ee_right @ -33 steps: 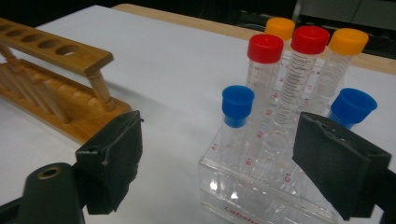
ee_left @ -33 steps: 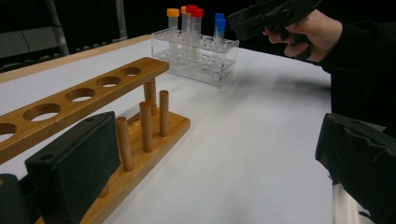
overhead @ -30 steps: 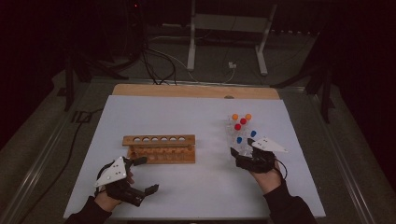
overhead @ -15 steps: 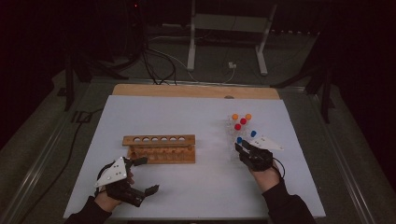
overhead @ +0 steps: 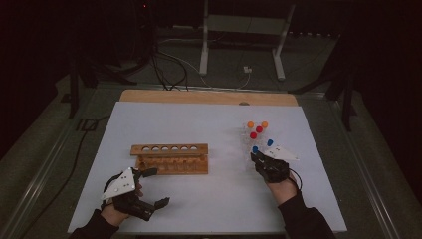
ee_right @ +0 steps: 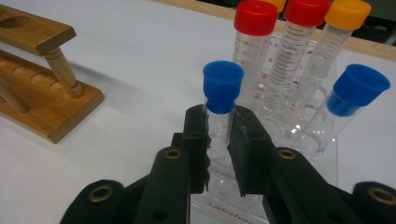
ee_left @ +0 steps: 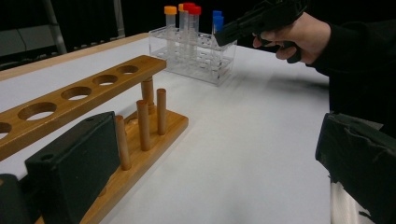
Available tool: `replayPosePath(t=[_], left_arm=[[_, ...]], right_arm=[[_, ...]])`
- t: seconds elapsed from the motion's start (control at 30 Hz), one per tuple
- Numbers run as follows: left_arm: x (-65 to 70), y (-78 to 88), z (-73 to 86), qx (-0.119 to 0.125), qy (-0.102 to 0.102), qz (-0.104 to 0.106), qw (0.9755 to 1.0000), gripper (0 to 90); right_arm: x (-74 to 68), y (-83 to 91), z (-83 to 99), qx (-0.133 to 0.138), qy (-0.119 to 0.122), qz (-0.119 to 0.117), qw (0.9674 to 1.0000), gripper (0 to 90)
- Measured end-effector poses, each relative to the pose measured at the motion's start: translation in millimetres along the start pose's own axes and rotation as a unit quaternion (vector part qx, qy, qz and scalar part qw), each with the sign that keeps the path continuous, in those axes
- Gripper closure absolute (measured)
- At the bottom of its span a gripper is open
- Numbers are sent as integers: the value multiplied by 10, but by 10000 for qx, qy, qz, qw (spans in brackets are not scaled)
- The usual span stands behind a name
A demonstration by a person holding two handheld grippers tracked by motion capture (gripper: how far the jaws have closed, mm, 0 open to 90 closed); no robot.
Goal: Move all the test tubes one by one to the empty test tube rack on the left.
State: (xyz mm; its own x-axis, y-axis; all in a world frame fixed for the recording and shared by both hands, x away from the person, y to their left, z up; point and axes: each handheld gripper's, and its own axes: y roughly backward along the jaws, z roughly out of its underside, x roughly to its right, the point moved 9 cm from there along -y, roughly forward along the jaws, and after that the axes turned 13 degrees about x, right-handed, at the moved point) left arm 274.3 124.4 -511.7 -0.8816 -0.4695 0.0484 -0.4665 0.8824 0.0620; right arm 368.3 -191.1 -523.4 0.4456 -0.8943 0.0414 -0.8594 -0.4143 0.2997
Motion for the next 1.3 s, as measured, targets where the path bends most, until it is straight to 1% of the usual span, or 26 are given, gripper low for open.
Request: replayPosePath(t=[0.07,0.3,0.4,0.5,0.7,0.83,0.9,0.97,1.0,1.03,1.13,1.17,1.2,1.27,1.3], left_arm=[[-1,0,-4,12,6,-2,10000,6],[2,-3,0,4,1,5,10000,6],[-3,-6,3,-3,8,2,10000,6],[0,-7,4,-6,7,4,10000,6],[-2,-8,5,-7,9,-2,10000,6],[-3,-9,5,-9,11,-5,10000,6],[-4,-10,16,-48,14,-11,10000,6],[-4,-12,20,-62,18,-16,10000,6],[0,-13,18,-57,9,-12,10000,6],[4,-13,18,-61,19,2,10000,6],[0,-13,24,-115,68,-40,9999,6],[4,-9,21,-127,69,-37,9999,6],[6,-10,13,-122,49,-81,9999,6],[30,-9,-13,-71,104,-49,9999,6],[30,-13,-20,-90,98,-112,9998,6]], right_arm=[[-5,7,-14,20,50,-11,10000,769],[2,53,-116,171,53,-31,9998,770],[7,93,-203,293,116,-8,9995,769],[13,126,-264,380,94,-26,9992,769],[11,157,-330,455,113,-38,9989,770],[6,204,-422,584,151,-42,9982,770],[-1,236,-496,686,243,-7,9973,769],[0,245,-517,714,268,0,9971,769],[0,269,-560,782,243,-4,9966,769],[0,269,-560,782,243,-4,9966,769],[-56,311,-624,857,212,-123,9960,769],[-56,311,-624,857,212,-123,9960,769],[-84,318,-634,866,204,-171,9959,769],[-147,326,-645,880,236,-269,9955,769],[-181,327,-645,873,247,-325,9953,769]])
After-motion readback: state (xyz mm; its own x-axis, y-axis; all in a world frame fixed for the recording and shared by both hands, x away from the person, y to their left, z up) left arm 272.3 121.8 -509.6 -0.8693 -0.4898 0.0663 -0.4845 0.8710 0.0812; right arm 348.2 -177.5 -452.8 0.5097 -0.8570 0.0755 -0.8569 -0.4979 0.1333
